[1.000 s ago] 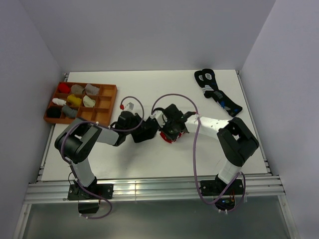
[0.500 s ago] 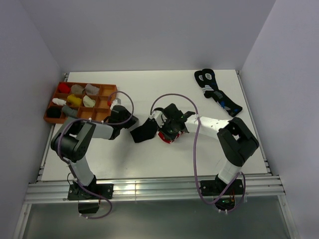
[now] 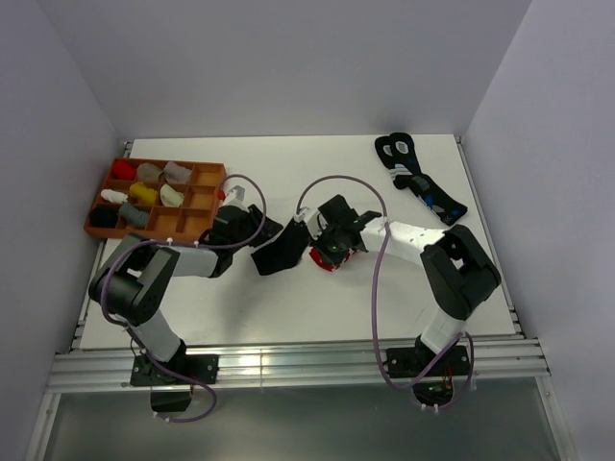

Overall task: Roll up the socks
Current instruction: Move the sock to the center of the board.

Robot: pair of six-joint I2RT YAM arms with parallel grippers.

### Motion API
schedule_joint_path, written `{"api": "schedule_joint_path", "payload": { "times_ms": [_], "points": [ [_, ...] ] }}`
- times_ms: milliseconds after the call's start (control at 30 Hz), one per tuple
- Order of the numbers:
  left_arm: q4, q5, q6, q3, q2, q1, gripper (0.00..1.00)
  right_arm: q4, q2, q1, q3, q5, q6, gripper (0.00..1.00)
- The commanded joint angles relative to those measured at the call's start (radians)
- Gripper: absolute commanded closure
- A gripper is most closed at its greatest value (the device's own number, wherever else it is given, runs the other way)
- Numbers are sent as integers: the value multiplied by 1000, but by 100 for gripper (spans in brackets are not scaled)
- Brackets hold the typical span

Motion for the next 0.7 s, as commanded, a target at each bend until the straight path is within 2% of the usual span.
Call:
{"api": "schedule_joint_path", "payload": {
  "times_ms": [0,300,433,533,667],
  "points": [
    [94,71,6,45,54,-37,63,17,-6,-34,29,17,9,100],
    [184,94,-75,65,207,-93,71,16,-8,-39,29,10,12,100],
    [97,26,-60,73,221,-95,75,11,-2,-39,34,-5,9,100],
    [2,-78,-35,79,215,-95,75,13,0,-39,35,-14,7,100],
    [-46,-139,-14,78,212,-86,76,4,9,-37,51,-31,3,100]
  ]
}}
